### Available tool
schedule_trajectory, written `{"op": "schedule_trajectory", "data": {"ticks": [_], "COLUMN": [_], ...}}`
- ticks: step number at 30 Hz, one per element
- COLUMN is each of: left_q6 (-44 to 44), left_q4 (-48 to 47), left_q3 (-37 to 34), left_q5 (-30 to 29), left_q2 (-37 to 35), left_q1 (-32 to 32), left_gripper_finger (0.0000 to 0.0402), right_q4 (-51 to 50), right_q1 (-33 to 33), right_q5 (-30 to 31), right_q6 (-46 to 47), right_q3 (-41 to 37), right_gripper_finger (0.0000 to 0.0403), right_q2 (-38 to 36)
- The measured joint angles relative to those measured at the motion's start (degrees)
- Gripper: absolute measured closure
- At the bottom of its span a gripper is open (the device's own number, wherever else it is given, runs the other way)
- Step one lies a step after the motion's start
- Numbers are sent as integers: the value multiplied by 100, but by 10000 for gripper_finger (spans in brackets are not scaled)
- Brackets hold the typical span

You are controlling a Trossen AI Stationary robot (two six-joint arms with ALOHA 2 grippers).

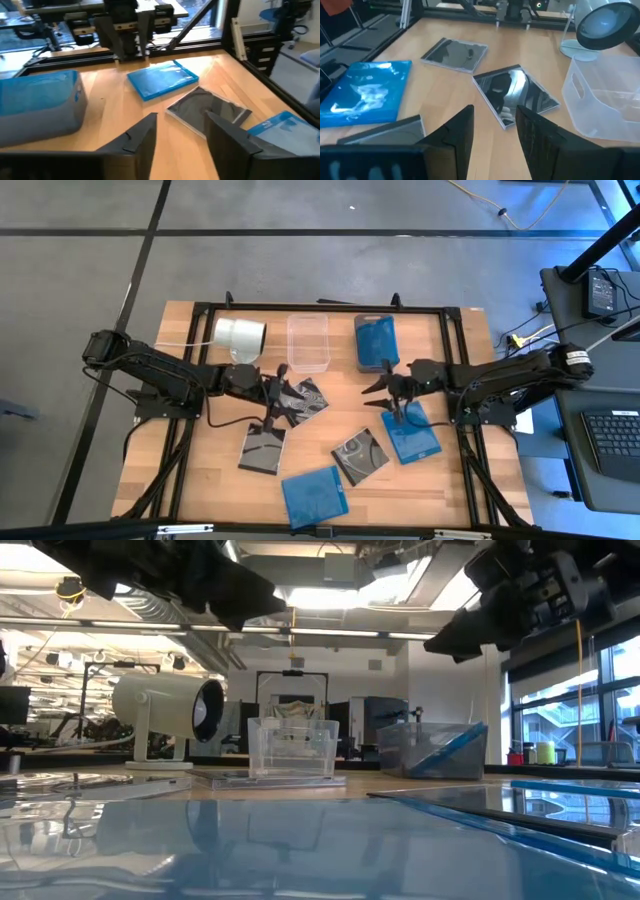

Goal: Pick & place jewel cases by type
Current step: Put the top blue cd case into the gray bin

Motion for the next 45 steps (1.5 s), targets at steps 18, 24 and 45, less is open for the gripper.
{"op": "schedule_trajectory", "data": {"ticks": [18, 24, 45], "left_q6": [-186, -367, 833], "left_q4": [-42, 92, -1496], "left_q3": [0, 84, 3217], "left_q5": [124, -375, -413], "left_q2": [0, 146, 3150], "left_q1": [-15, -50, -32], "left_gripper_finger": [159, 159, 159], "right_q4": [-11, -224, -7600], "right_q1": [-1, -4, 1339], "right_q5": [266, 1031, 1895], "right_q6": [-42, 459, 3811], "right_q3": [1, 32, 2368], "right_gripper_finger": [178, 109, 132], "right_q2": [102, 54, -6]}}
